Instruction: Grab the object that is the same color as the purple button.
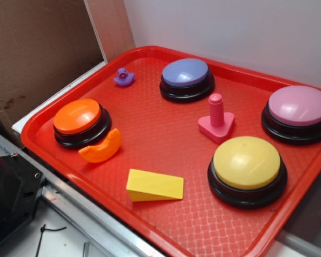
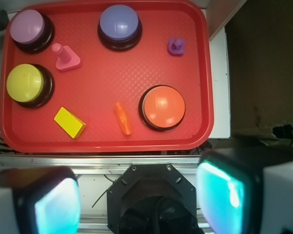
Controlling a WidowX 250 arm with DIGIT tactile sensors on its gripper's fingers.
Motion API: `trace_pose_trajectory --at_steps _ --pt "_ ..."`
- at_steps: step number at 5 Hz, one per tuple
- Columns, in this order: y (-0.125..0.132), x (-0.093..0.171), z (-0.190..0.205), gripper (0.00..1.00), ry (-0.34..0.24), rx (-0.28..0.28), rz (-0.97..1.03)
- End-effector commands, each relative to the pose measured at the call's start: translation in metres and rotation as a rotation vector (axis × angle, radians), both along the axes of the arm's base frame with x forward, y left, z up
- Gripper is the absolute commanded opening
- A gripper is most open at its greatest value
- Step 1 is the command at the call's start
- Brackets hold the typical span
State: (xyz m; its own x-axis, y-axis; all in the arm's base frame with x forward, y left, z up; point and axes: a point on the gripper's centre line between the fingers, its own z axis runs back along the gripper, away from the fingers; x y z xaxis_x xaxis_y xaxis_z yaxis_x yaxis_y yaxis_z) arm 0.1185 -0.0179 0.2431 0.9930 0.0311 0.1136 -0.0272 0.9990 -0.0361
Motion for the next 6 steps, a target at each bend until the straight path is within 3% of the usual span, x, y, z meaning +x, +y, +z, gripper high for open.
trace_pose_trajectory --at_steps 1,3,4,6 --pt "0.0 0.0 0.0 1.0 0.0 0.0 0.0" --pt "0.044 0.085 -0.01 1.0 0.03 0.051 0.117" --pt "0.073 0.126 -0.031 1.0 0.091 0.085 0.119" --pt "0.09 0.159 -0.083 1.0 0.112 0.179 -0.084"
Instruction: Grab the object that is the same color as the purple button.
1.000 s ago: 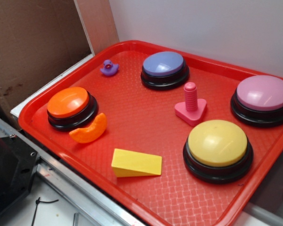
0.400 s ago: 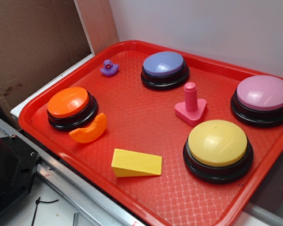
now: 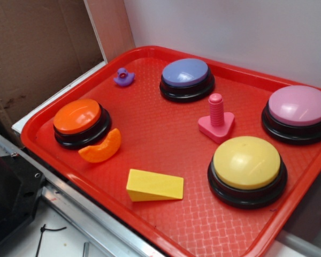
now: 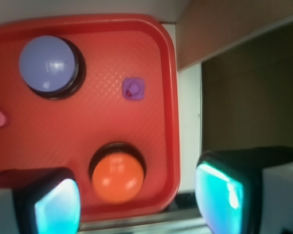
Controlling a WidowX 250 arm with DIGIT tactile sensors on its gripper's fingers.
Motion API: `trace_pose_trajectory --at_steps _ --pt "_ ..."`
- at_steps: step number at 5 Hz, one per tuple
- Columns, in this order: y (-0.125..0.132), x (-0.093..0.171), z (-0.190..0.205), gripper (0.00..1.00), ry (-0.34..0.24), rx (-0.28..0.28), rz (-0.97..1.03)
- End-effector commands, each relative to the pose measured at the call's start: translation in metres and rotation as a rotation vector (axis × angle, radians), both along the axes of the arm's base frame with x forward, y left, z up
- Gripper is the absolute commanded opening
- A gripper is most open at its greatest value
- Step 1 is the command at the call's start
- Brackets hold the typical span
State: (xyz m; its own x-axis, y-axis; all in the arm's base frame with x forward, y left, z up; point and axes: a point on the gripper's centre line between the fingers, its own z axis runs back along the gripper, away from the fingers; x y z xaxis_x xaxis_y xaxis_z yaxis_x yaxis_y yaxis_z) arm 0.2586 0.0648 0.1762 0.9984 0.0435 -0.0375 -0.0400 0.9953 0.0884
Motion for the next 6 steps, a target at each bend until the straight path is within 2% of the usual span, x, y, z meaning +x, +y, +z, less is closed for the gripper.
trace_pose_trajectory --at_steps 1,2,3,4,5,6 --pt "0.013 0.038 -0.039 1.0 -0.019 0.071 -0.123" --pt "0.014 0.048 -0.058 1.0 0.011 0.081 -0.124" --pt "0.014 0.046 -0.078 1.0 0.061 0.045 -0.118" --pt "0.018 0.044 -0.094 1.0 0.096 -0.044 -0.078" --pt "0.017 0.045 -0.106 1.0 0.115 -0.04 -0.084" --pt "0.02 0.053 -0.124 1.0 0.143 -0.012 -0.093"
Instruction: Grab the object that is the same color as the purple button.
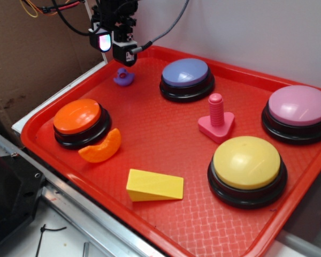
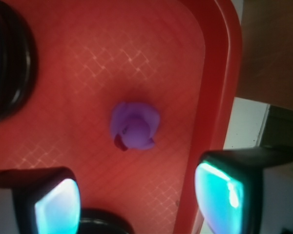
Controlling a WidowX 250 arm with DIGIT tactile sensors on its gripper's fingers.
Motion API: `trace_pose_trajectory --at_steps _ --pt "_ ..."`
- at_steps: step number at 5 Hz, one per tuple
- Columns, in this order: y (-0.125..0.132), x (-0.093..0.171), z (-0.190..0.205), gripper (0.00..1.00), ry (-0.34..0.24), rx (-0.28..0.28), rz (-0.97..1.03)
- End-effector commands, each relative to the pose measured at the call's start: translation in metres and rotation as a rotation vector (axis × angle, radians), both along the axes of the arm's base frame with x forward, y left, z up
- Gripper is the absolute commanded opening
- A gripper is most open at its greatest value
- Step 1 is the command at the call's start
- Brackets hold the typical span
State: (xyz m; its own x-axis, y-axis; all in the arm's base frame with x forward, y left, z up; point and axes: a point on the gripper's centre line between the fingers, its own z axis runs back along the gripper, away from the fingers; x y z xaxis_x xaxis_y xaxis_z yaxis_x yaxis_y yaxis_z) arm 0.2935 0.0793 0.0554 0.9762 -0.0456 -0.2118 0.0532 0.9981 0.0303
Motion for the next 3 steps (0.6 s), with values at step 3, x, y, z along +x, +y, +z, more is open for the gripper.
trace_pose_trajectory --at_steps 3 --pt "-0.016 0.019 -0.027 1.0 0.034 0.011 -0.029"
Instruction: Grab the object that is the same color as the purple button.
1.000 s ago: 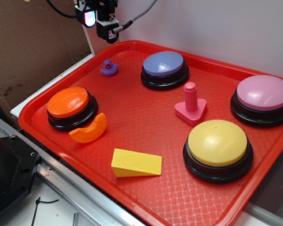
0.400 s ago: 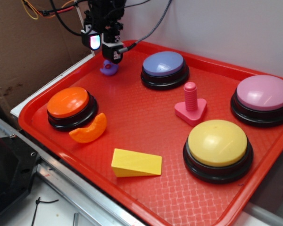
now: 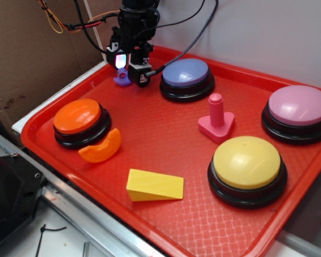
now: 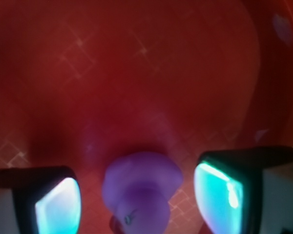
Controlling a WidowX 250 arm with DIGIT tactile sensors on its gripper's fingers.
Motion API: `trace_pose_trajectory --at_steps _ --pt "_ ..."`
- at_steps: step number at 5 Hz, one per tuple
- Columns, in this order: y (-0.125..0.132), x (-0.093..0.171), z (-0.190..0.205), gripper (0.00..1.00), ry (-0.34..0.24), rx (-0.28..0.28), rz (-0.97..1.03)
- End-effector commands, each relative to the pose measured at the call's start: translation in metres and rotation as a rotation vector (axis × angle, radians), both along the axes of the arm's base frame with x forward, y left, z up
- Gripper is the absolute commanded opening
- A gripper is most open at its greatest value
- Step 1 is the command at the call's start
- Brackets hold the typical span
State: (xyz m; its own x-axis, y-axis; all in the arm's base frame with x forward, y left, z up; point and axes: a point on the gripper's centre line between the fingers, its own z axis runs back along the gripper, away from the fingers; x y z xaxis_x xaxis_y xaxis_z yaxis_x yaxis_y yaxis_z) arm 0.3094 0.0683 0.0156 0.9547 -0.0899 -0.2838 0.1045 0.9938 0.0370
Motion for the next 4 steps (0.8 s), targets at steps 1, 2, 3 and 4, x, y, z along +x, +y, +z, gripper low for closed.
trace_pose_trajectory --at_steps 1,2,3,4 --pt "0.004 0.0 0.021 0.0 -0.073 -0.015 0.079" --pt "0.007 0.0 0.025 0.0 -0.074 0.005 0.094" --pt "0.008 -0.003 0.027 0.0 -0.072 0.015 0.105" --pt "0.009 -0.008 0.038 0.0 -0.09 0.039 0.101"
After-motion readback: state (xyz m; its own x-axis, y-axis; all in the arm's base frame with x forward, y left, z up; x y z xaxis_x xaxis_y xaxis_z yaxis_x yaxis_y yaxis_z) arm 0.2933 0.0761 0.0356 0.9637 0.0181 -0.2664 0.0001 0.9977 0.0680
